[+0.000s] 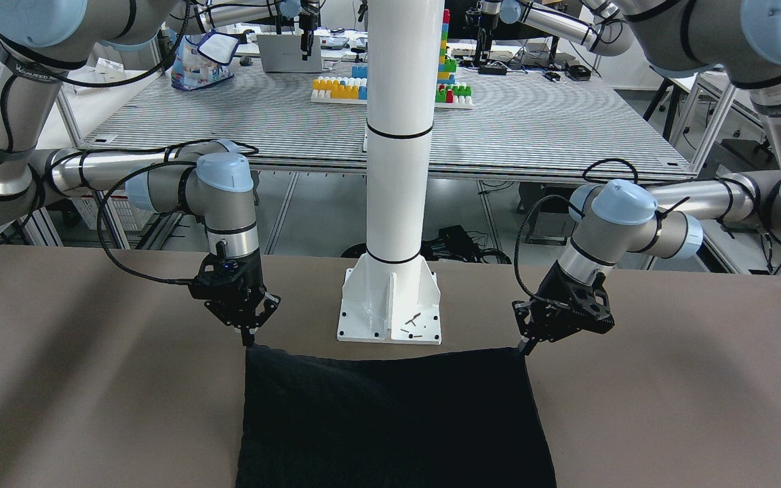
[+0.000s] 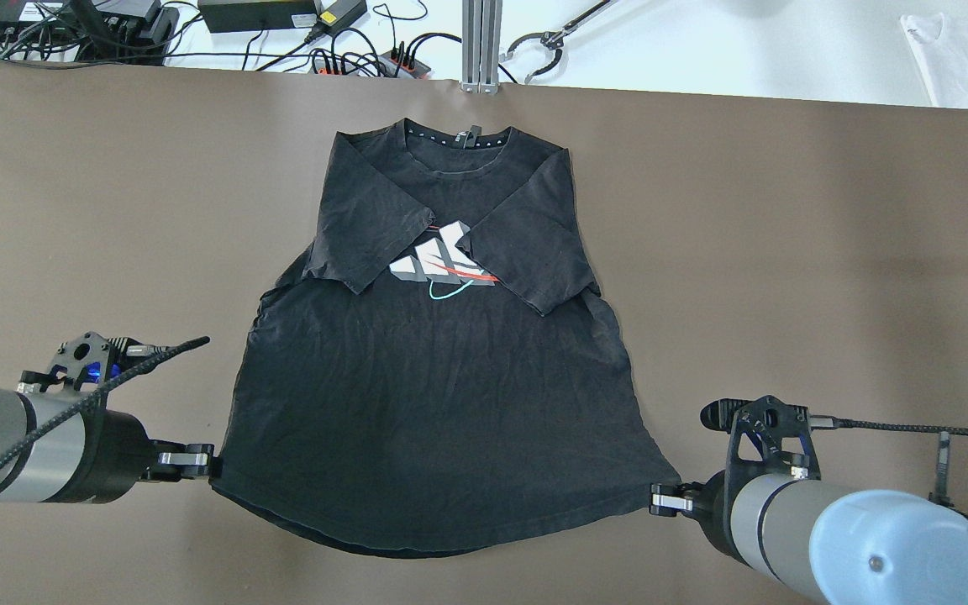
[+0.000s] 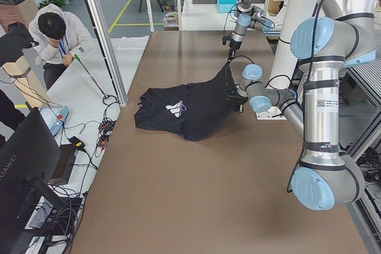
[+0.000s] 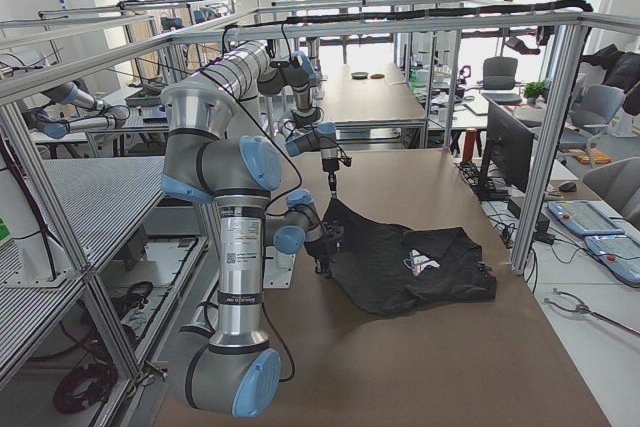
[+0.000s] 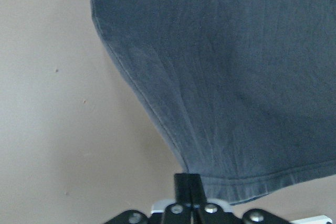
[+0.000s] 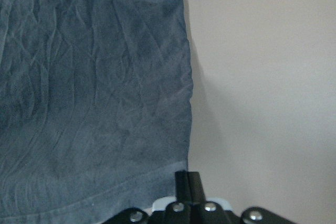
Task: Fold clothes
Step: 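Lift the hem with both grippers and fold it toward the collar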
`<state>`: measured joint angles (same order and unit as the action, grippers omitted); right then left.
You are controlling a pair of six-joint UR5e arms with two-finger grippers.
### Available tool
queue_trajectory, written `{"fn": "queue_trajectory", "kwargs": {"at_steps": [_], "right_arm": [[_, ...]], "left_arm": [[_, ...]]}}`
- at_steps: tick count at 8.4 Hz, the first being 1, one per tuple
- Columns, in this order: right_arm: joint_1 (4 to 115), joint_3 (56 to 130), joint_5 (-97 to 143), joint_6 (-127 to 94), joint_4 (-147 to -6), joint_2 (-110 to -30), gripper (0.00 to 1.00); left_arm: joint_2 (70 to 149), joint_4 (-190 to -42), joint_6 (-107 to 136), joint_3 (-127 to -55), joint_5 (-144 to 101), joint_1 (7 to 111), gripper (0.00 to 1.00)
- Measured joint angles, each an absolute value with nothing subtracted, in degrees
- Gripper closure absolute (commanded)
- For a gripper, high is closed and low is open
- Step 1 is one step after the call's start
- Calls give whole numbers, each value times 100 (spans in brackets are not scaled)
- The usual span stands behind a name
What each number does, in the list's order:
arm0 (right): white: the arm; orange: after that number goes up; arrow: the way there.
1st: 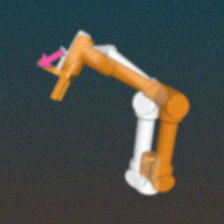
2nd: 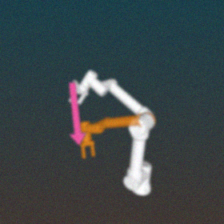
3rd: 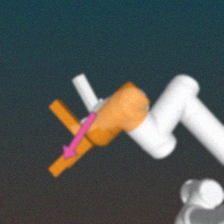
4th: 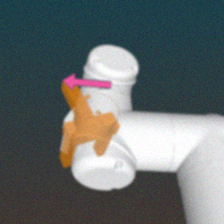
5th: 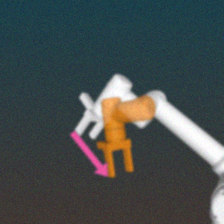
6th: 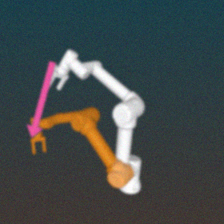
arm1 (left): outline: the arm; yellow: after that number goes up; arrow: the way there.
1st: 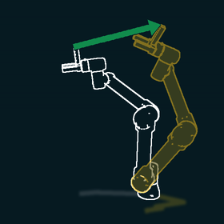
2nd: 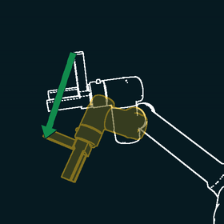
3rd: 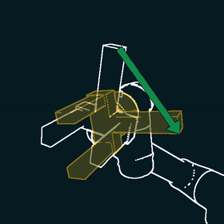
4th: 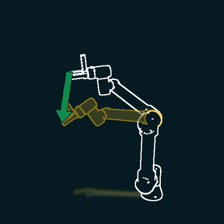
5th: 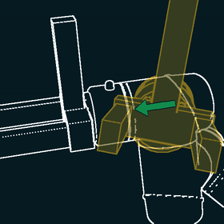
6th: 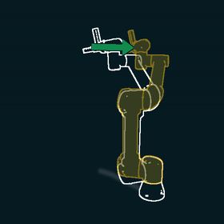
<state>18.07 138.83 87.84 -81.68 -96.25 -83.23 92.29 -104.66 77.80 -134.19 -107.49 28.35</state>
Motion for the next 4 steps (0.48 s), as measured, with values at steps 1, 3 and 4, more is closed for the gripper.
{"fn": "queue_trajectory", "kwargs": {"at_steps": [1, 3, 4], "right_arm": [[1863, 14007, 8971, -7973, -9735, -8328, 100], [1400, 14360, 9187, -7828, -10199, -8380, 100], [1030, 14549, 9203, -7815, -10493, -8385, 100]], "left_arm": [[9402, -10328, 7708, -13435, -11070, 2989, 100], [9472, -10205, 7653, -13705, -11519, 2829, 100], [9343, -10189, 7649, -13944, -11628, 2550, 100]]}}
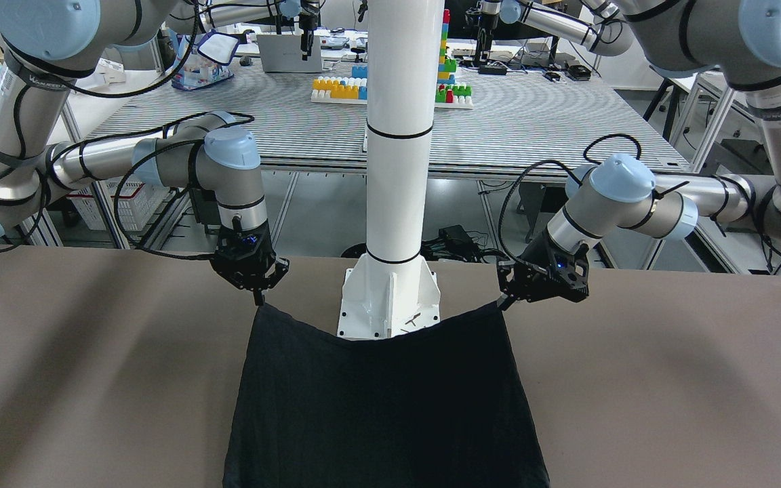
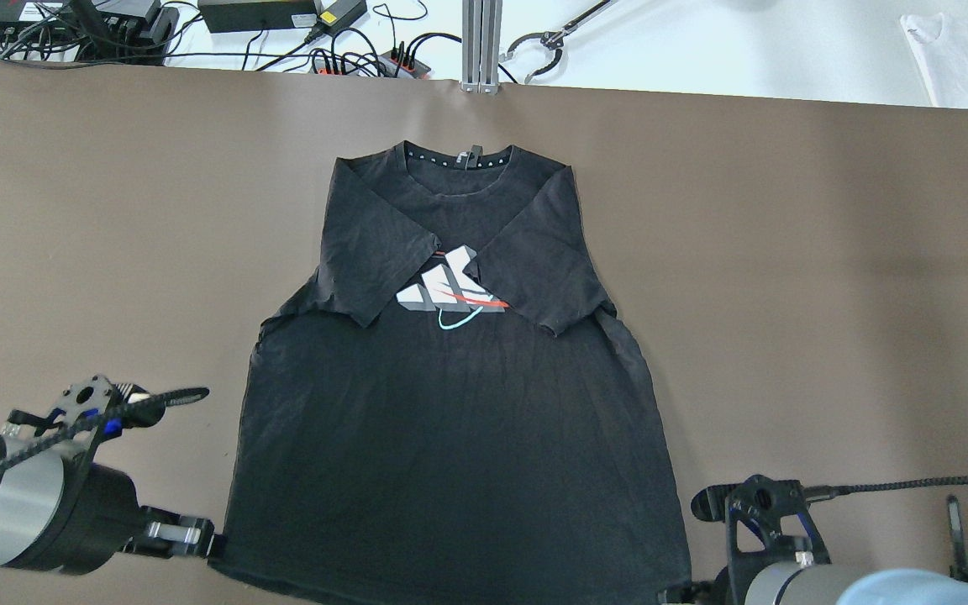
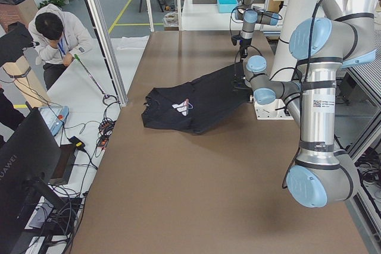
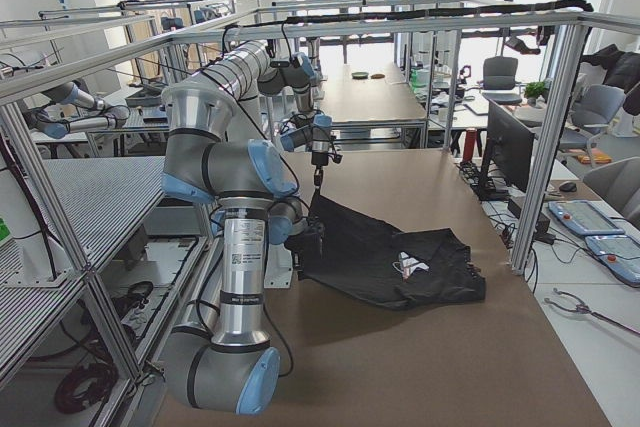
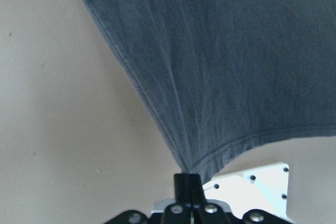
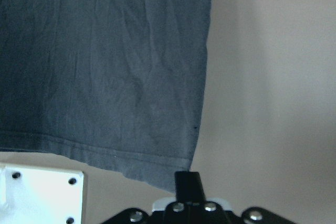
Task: Fold clothes
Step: 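Lift the hem with both grippers and fold it toward the collar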
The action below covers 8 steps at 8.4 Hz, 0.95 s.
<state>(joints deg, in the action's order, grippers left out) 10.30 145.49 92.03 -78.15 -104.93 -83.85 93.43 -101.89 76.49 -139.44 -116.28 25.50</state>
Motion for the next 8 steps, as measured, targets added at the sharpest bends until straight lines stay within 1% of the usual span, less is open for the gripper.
{"fn": "queue_trajectory", "kwargs": {"at_steps": [3, 5, 6, 8], "right_arm": [[364, 14888, 9241, -7846, -10764, -8352, 100], [300, 14997, 9242, -7864, -10788, -8334, 100], [370, 14972, 9201, -7873, -10790, -8318, 100], [903, 14757, 9174, -7866, -10770, -8255, 100]], "left_arm": [[8861, -10182, 7643, -14517, -11711, 1807, 100], [8710, -10179, 7639, -14627, -11711, 1725, 100], [8736, -10178, 7638, -14531, -11709, 1914, 100], [9218, -10174, 7587, -13895, -11714, 2671, 100]]}}
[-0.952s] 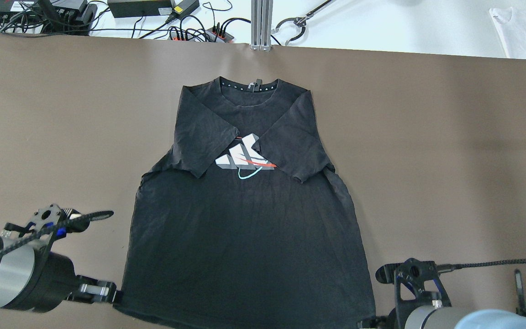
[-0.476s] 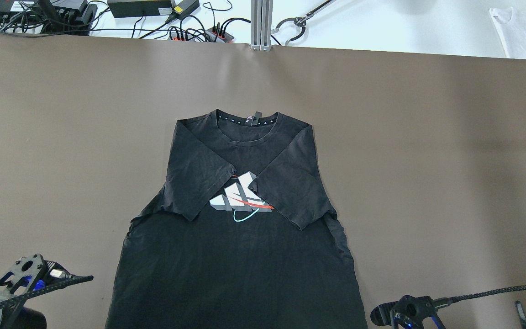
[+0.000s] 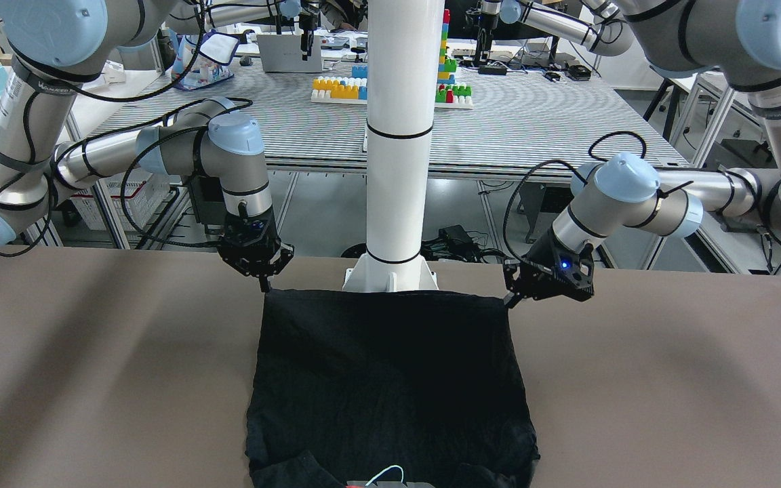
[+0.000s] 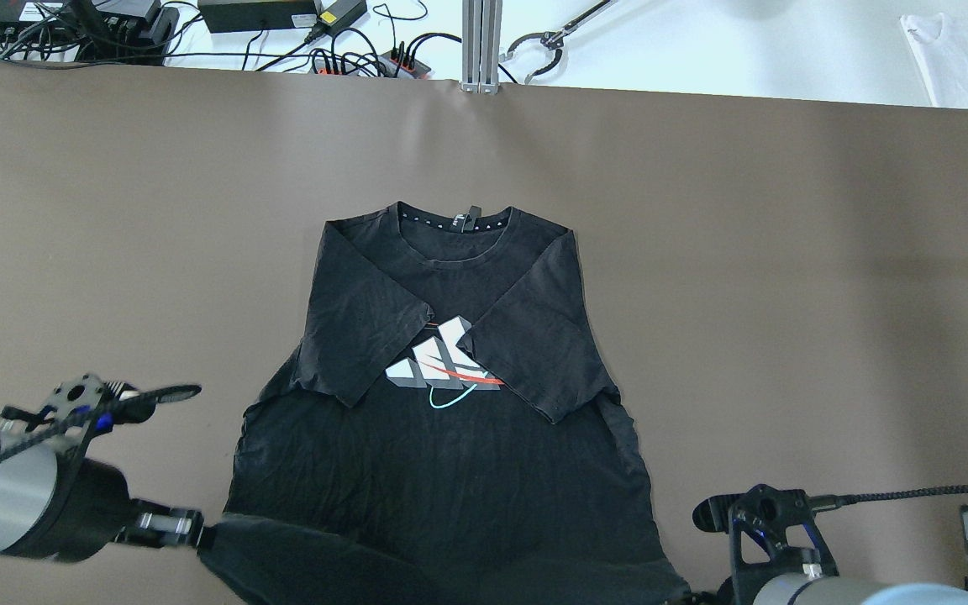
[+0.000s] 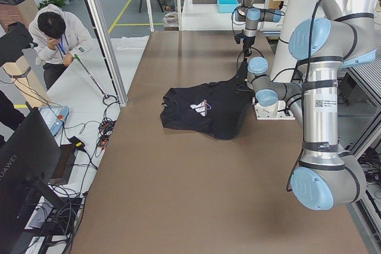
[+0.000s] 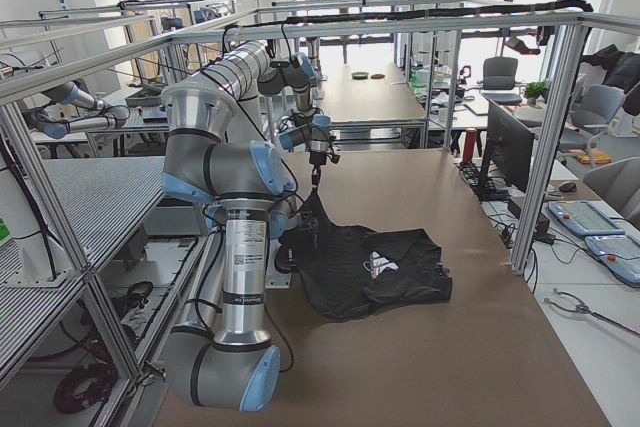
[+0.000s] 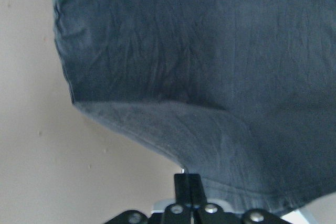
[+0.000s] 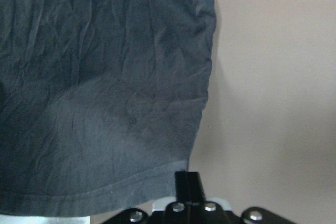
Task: Fold clothes
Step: 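Lift the hem with both grippers and fold it toward the collar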
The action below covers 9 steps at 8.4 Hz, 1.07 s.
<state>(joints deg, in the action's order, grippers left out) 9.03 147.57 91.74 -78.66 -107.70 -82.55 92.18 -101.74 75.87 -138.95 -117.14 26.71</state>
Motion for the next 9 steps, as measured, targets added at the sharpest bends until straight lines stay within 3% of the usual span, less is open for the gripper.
{"fn": "queue_trajectory", "kwargs": {"at_steps": [5, 9], "right_arm": [[2781, 12841, 9169, -7549, -9106, -7844, 100], [3852, 11356, 9165, -7334, -8650, -6713, 100]], "left_arm": [[10803, -10169, 7275, -11878, -11605, 4415, 100], [11906, -10169, 6850, -10350, -11342, 5077, 100]]}}
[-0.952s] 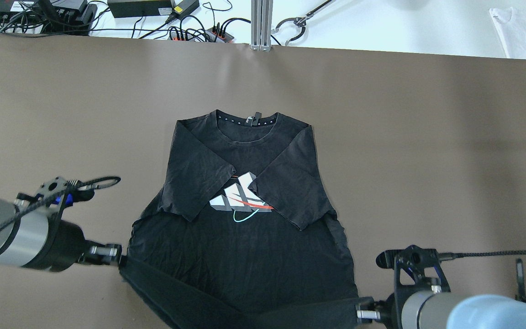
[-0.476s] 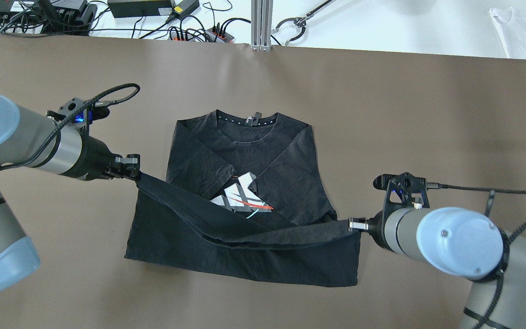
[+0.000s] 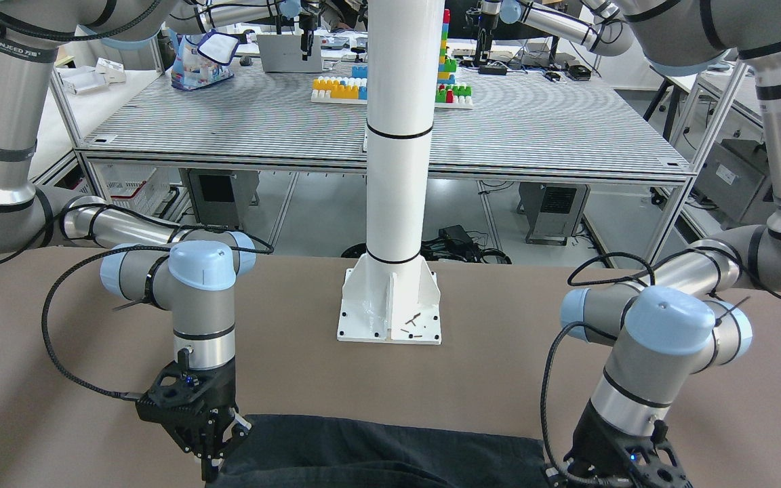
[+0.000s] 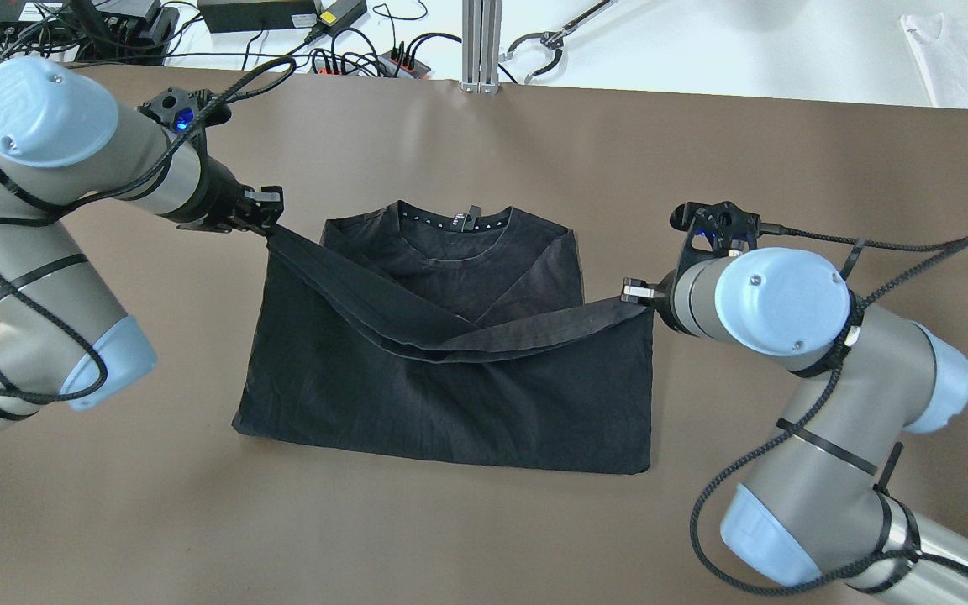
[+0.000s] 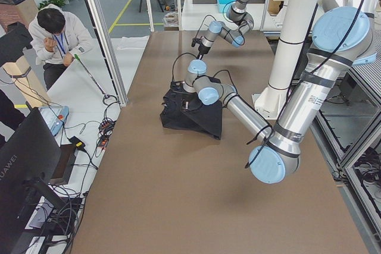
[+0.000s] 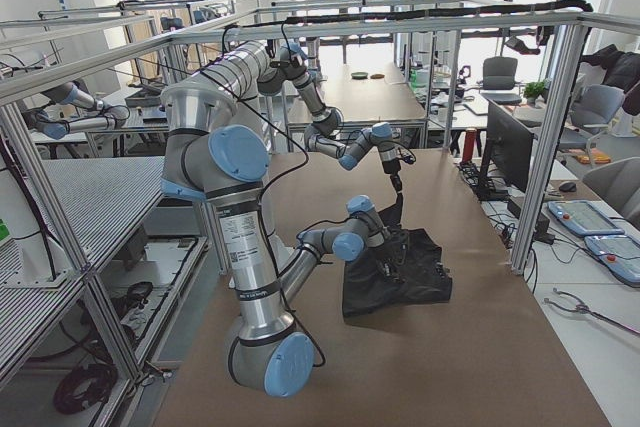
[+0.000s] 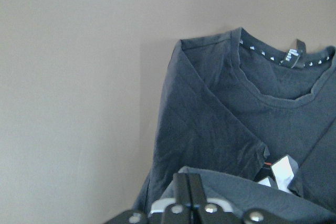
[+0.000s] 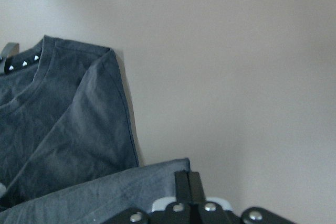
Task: Fold clothes
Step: 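Lift the hem with both grippers and fold it toward the collar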
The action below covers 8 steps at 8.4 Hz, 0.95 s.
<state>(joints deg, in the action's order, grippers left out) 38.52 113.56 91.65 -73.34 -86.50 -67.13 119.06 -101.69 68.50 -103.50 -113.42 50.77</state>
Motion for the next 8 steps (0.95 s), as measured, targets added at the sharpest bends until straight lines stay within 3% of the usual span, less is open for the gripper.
{"fn": "queue_trajectory", "kwargs": {"at_steps": [4, 8], "right_arm": [[4703, 10257, 9749, -6968, -8555, -5859, 100], [4814, 8583, 9852, -6901, -7421, -5391, 100]], "left_arm": [[12800, -10192, 6186, -8882, -11392, 5699, 100], [13348, -10463, 5905, -7439, -11151, 5672, 100]]}}
